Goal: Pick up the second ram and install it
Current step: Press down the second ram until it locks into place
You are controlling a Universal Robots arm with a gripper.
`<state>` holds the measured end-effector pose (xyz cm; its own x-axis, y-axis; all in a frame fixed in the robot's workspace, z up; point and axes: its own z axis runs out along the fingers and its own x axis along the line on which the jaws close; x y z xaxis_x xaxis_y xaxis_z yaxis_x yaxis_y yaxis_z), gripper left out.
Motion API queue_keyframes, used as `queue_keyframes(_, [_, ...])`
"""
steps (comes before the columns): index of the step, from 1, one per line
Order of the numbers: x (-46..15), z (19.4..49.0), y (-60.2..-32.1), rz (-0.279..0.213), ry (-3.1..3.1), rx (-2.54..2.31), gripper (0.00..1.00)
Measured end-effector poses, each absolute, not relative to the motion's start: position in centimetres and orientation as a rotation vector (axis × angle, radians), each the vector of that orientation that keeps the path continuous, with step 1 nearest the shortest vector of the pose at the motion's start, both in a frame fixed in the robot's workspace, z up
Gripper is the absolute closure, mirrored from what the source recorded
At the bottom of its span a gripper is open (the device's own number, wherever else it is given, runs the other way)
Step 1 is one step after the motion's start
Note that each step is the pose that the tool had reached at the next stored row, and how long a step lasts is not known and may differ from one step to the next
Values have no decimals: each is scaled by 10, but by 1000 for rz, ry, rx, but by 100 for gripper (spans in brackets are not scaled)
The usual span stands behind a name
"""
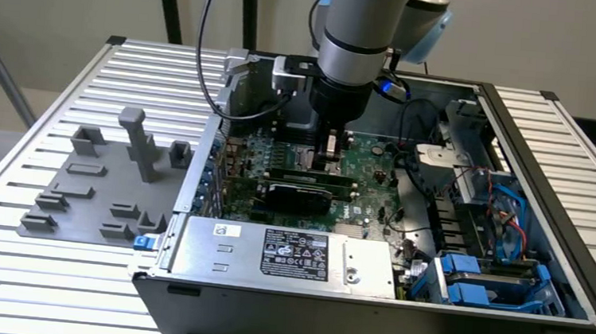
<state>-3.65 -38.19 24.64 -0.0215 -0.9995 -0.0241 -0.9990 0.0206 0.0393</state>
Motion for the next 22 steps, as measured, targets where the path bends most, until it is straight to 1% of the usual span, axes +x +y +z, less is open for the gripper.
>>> queue_keyframes(5, [-37,246,-382,-69,-2238,2191,89])
queue_keyframes(18, [-39,226,-380,-66,-2238,2192,89])
queue_keyframes(20, [-39,225,-380,-66,-2239,2192,89])
queue_keyframes(22, [-39,232,-380,-67,-2240,2193,89])
